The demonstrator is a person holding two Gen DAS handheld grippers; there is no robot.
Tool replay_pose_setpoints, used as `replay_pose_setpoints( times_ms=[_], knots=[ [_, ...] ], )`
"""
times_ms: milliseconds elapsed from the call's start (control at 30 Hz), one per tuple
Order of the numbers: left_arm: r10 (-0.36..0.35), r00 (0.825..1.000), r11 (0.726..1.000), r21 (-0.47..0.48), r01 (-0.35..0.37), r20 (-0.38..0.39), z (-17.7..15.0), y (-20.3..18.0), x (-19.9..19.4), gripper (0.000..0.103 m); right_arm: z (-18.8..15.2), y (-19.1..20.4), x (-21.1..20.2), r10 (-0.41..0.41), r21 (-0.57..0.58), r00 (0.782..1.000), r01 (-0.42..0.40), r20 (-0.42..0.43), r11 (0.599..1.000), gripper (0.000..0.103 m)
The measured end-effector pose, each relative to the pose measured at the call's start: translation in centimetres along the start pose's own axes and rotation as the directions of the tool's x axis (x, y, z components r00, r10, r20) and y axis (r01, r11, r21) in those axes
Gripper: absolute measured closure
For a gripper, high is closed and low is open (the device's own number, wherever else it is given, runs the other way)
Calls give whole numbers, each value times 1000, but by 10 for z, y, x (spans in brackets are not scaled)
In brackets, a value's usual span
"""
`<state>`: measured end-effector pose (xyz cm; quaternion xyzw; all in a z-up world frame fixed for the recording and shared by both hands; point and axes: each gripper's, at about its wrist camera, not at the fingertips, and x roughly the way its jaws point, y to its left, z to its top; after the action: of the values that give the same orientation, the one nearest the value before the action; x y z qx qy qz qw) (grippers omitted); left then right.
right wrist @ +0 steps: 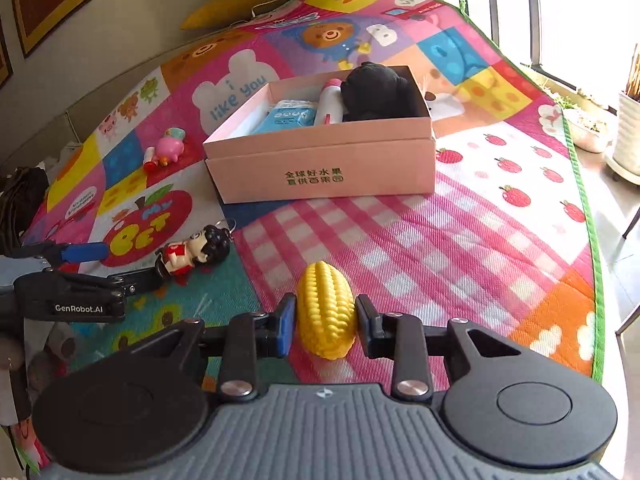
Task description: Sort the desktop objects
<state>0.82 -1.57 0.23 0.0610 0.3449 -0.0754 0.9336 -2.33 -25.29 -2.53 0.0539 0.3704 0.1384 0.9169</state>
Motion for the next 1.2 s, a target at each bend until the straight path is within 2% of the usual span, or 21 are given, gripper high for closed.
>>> replay_pose_setpoints(
  times_ms=[67,133,167,333,500,667,700,733,767,867,933,1067,1200],
  knots=[
    [-34,999,999,15,34,-6,0,-7,-1,0,-7,0,-5,-7,-8,1000,8,20,1000,71],
    [-73,997,997,37,73,-6,-2,-16,-2,0,-10,2,-6,-17,-20,999,18,36,1000,67],
    [-93,996,994,49,93,-8,-2,-20,-3,0,-11,2,-7,-24,-21,999,25,49,999,61],
    [-182,983,981,76,181,12,-4,-38,-8,0,-18,1,-3,-115,-31,987,119,112,992,49],
    [-201,979,976,90,196,41,-1,-44,-9,0,-24,-1,-1,-113,-24,982,118,149,993,33],
    [-182,980,980,92,175,80,9,-48,-8,2,-25,-2,-1,-114,-11,980,117,160,993,26],
    [-181,980,980,94,173,83,11,-49,-6,11,-25,-4,-2,-109,8,980,109,165,994,26],
    [-181,980,980,96,173,80,13,-51,-4,28,-25,-6,-2,-104,21,980,102,169,995,26],
    [-183,981,980,96,175,72,15,-52,-1,32,-26,-8,-3,-100,32,980,96,172,995,26],
    [-175,982,980,103,168,70,18,-54,6,33,-27,-10,-3,-94,45,979,87,179,995,25],
    [-181,982,977,125,173,61,17,-58,6,55,-28,-10,-3,-88,47,980,81,181,996,24],
    [-224,974,959,187,212,45,8,-65,-5,55,-28,-11,-3,-80,50,980,72,184,996,22],
    [-289,957,934,225,278,14,-5,-66,-24,55,-28,-11,-4,-80,50,980,72,184,996,22]
  ],
)
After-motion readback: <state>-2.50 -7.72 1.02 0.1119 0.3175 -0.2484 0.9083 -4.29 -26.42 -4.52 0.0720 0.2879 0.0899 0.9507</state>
